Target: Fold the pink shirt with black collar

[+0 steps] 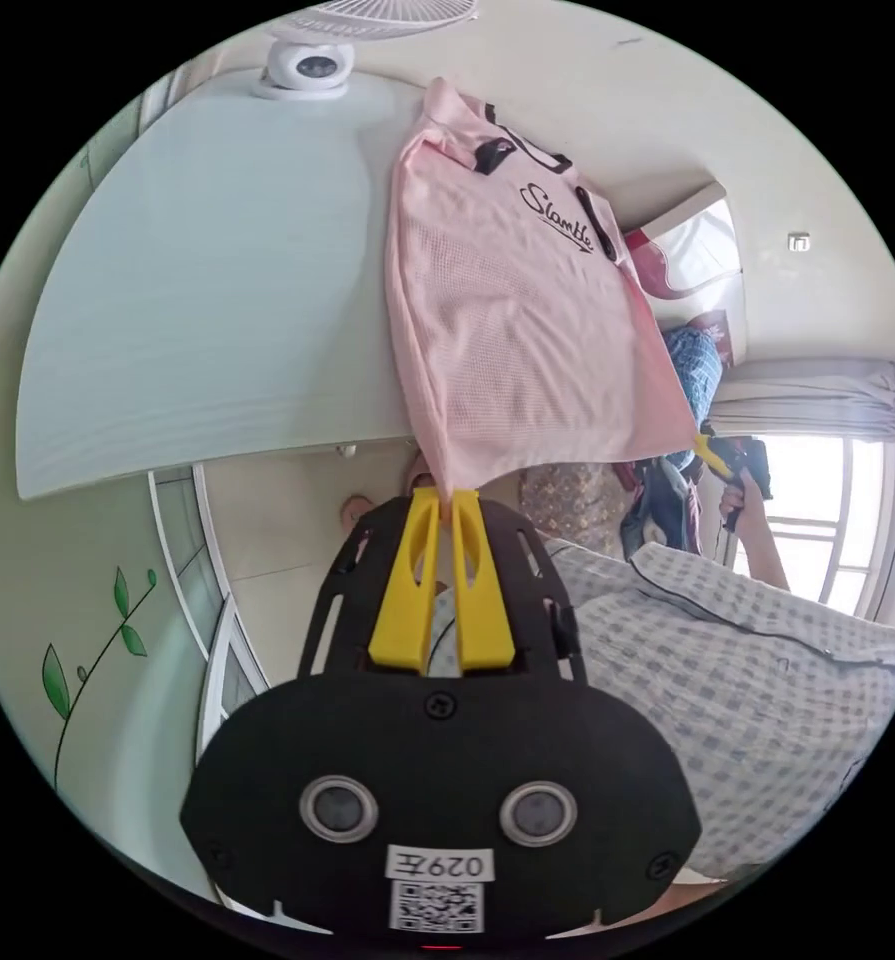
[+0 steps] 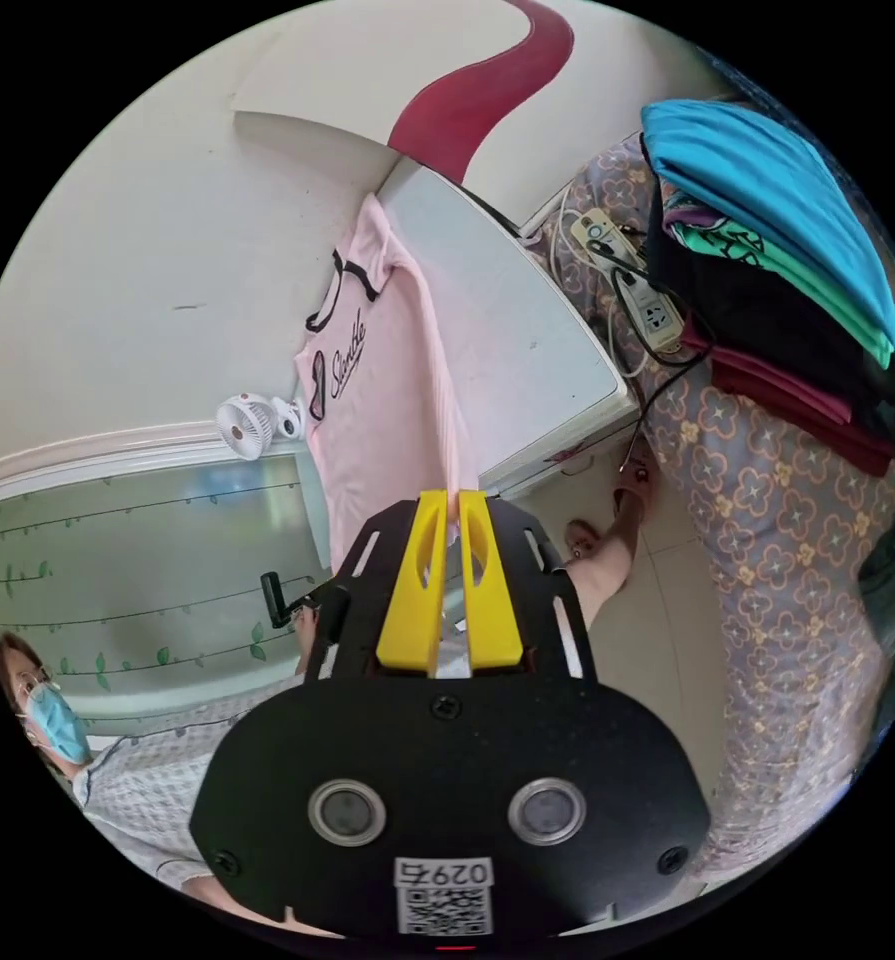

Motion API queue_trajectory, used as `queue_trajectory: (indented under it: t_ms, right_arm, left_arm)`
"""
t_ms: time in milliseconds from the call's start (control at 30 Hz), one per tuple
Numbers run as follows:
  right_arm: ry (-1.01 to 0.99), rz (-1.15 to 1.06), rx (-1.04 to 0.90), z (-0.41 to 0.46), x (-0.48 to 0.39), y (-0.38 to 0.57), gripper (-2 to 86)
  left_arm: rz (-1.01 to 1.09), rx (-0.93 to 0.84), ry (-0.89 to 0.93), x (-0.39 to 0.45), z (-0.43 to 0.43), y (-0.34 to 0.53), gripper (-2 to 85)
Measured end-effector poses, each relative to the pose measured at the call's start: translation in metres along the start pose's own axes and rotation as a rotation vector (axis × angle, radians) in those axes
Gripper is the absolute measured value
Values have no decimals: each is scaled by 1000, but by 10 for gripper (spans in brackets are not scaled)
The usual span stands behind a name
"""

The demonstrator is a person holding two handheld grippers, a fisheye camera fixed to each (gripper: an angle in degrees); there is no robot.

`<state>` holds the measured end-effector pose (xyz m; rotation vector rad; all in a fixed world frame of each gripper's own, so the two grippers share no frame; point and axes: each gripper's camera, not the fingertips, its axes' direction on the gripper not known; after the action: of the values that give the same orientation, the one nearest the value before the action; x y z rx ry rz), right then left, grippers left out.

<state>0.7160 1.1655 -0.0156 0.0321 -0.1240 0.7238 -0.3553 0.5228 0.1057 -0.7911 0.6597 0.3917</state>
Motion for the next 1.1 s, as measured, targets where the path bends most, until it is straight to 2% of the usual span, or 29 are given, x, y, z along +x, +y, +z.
queue_trajectory:
  t_ms: [200,300,467,600,767,833,967,1033,1100]
  right_arm:
    - [-69,41,28,-14,16,28,7]
    - [-63,58,-24,-13,22,47,7]
    - [-225,93,-8,-10,22,63,6]
    - [-350,-22,4,3,-17,6,6]
    - [-237,-174,-64,43,-93,-124,11]
    - [-141,-202,-65,78,-127,-195,15]
    - [67,-155,-162,158,-140,-290,32]
    - [73,-154,-174,194,-142,-309,43]
    - [64,-230,-166,212,-146,-302,31]
  left_arm:
    - [-38,-38,130,-16,-26,14,-9]
    - [-36,-85,152,-10,-35,31,-10]
    - [-27,-85,130,20,-57,43,-10]
    - [109,29,0,76,-106,-22,-9]
    - [236,150,-227,146,-147,-149,-6]
    - [181,154,-379,172,-144,-219,1]
    - [14,83,-457,168,-110,-319,46]
    - [-77,-18,-456,158,-82,-349,155]
    - [-118,5,-422,154,-69,-346,187]
